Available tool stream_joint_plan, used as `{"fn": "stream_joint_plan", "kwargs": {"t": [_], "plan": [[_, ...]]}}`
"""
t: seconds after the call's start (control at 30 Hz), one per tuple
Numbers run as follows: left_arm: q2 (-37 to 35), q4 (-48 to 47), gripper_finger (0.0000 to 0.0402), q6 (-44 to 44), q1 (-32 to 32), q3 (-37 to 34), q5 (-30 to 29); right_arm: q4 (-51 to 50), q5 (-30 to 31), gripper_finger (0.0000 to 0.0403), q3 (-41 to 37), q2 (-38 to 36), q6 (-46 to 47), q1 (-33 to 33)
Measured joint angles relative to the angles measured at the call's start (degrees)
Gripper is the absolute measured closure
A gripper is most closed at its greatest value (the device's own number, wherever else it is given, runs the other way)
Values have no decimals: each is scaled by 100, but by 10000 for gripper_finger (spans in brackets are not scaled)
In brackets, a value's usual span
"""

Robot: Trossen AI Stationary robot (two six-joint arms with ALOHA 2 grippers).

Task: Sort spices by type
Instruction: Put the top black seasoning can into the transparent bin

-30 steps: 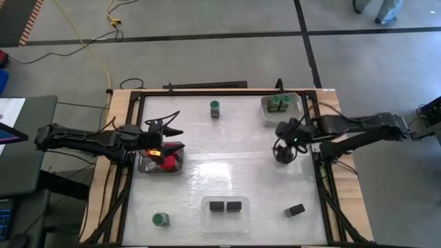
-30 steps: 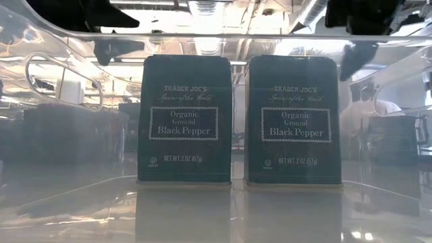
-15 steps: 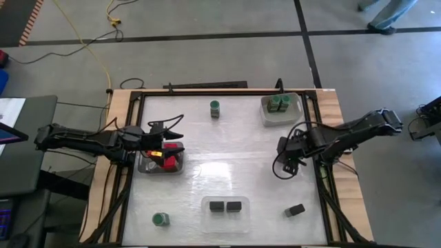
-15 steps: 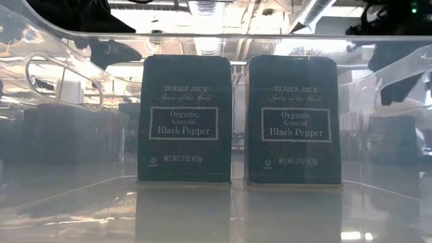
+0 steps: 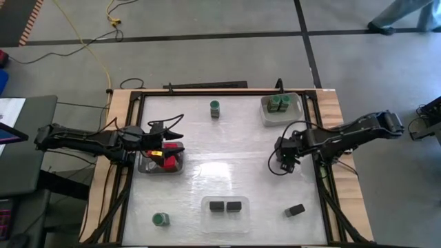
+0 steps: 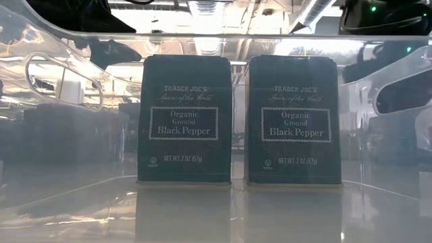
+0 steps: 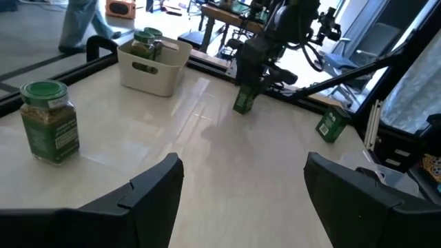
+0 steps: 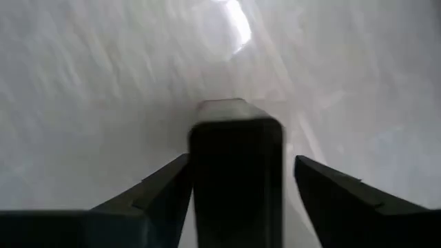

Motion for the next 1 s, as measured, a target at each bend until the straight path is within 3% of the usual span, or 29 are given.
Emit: {"fn": "stream_joint_plan", "kwargs": {"t": [0.13, 0.27, 0.5, 0.73, 1.0], "plan": [[0, 0, 111, -6, 0, 0, -5, 180, -230, 161, -33, 0, -88, -70], [0, 0, 111, 54, 0, 0, -15, 156, -312, 258, -33, 2, -96, -68], [0, -4, 111, 11, 0, 0, -17, -8, -618, 260, 419, 7, 339, 107], [0, -147, 111, 4, -1, 0, -15, -603, -118, 260, 2311, 757, 1007, 911], [0, -380, 111, 43, 0, 2, -15, -1358, 113, 260, 5371, 3055, 1269, 1622]]}}
